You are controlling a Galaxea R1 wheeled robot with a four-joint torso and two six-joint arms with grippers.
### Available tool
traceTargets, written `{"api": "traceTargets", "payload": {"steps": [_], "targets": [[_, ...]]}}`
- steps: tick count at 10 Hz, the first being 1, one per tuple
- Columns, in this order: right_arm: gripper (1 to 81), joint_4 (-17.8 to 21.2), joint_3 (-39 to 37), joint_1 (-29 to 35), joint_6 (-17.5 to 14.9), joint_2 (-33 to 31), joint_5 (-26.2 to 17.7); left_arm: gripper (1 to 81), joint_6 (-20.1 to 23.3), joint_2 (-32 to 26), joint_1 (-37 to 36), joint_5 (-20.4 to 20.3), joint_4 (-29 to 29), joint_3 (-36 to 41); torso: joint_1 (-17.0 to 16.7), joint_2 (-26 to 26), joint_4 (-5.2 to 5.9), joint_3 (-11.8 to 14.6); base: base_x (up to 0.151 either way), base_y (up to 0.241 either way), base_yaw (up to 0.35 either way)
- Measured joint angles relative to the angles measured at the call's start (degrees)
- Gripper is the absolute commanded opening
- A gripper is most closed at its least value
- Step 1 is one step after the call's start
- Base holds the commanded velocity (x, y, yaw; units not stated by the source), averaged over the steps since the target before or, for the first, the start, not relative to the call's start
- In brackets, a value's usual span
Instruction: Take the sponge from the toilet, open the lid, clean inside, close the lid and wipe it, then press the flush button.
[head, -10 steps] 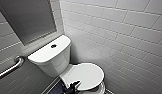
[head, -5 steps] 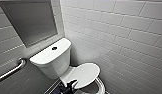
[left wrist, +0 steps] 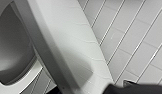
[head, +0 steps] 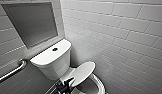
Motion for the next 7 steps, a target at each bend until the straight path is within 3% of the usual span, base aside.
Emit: {"api": "traceTargets", "payload": {"steps": [7], "targets": [[1.0, 0.0, 0.0, 0.0, 0.0, 0.1, 0.0, 81.1, -8.1, -5.5, -1.7, -7.1, 0.2, 0.4, 0.0, 0.0, 0.0, 0.0, 0.0, 0.0, 0.0]]}}
